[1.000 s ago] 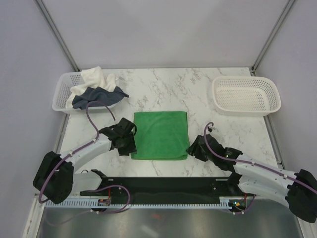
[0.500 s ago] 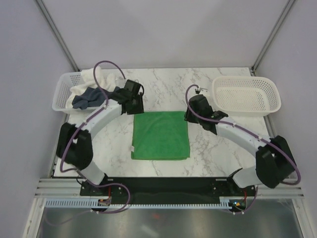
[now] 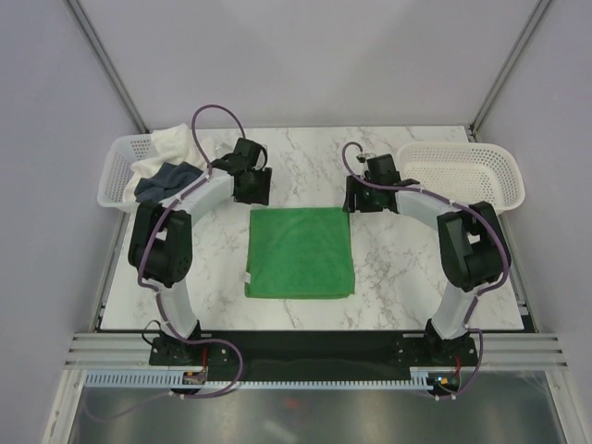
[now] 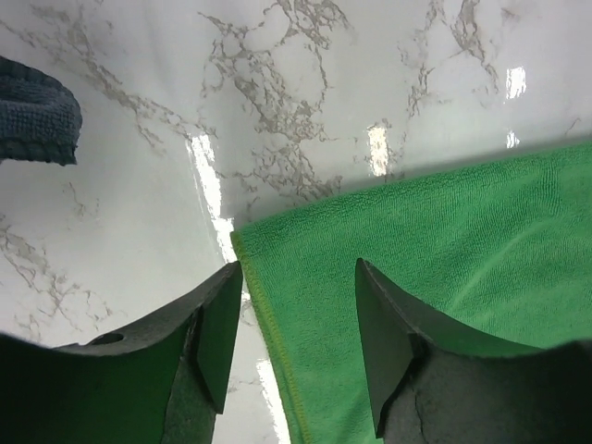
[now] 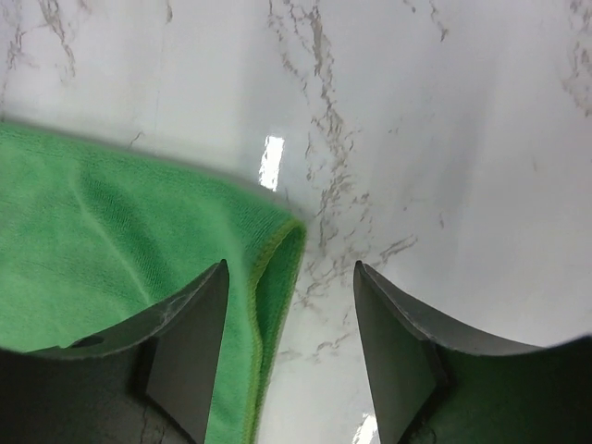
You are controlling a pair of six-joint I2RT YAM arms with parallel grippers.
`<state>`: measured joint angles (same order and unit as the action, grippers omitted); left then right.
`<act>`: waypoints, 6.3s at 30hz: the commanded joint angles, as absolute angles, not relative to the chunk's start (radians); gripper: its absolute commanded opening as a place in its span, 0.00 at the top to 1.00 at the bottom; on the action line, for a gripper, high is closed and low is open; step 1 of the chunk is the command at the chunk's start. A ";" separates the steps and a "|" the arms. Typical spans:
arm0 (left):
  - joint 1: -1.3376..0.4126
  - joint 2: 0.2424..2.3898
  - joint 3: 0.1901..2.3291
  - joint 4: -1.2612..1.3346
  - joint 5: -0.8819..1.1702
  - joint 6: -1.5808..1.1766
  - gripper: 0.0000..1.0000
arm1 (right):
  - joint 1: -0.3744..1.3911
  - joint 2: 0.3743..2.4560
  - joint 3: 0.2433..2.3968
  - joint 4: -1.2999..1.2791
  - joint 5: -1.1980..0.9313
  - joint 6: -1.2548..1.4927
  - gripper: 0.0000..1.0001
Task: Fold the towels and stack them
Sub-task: Fold the towel
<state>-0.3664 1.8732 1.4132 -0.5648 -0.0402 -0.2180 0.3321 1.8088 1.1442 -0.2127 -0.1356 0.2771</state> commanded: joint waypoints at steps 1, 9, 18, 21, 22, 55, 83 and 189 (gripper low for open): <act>-0.322 1.890 1.450 -0.534 0.087 -0.080 0.40 | 0.296 1.864 1.224 -0.190 -0.332 0.157 0.35; -0.230 1.951 1.485 -0.526 0.304 0.026 0.39 | 0.269 2.008 1.327 -0.244 -0.468 0.058 0.43; -0.161 2.022 1.511 -0.531 0.448 0.074 0.42 | 0.218 2.063 1.342 -0.264 -0.603 0.022 0.62; -0.156 2.042 1.526 -0.555 0.457 0.098 0.42 | 0.212 2.075 1.347 -0.268 -0.629 0.012 0.59; -0.155 2.043 1.528 -0.558 0.450 0.101 0.43 | 0.212 2.075 1.347 -0.275 -0.640 0.009 0.57; -0.137 2.102 1.572 -0.615 0.574 0.121 0.98 | 0.158 2.131 1.433 -0.376 -0.781 -0.031 0.98; -0.299 1.454 1.603 -0.703 0.601 0.012 0.98 | 0.189 1.125 1.175 -0.262 -0.387 0.225 1.00; -0.344 1.493 1.051 -0.454 0.261 -0.041 0.98 | 0.365 1.256 0.624 0.107 -0.207 0.272 1.00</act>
<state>-0.3382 1.5372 1.0306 -0.4835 0.2905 0.0101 0.3641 1.2930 0.5858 0.0731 -0.2661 0.2707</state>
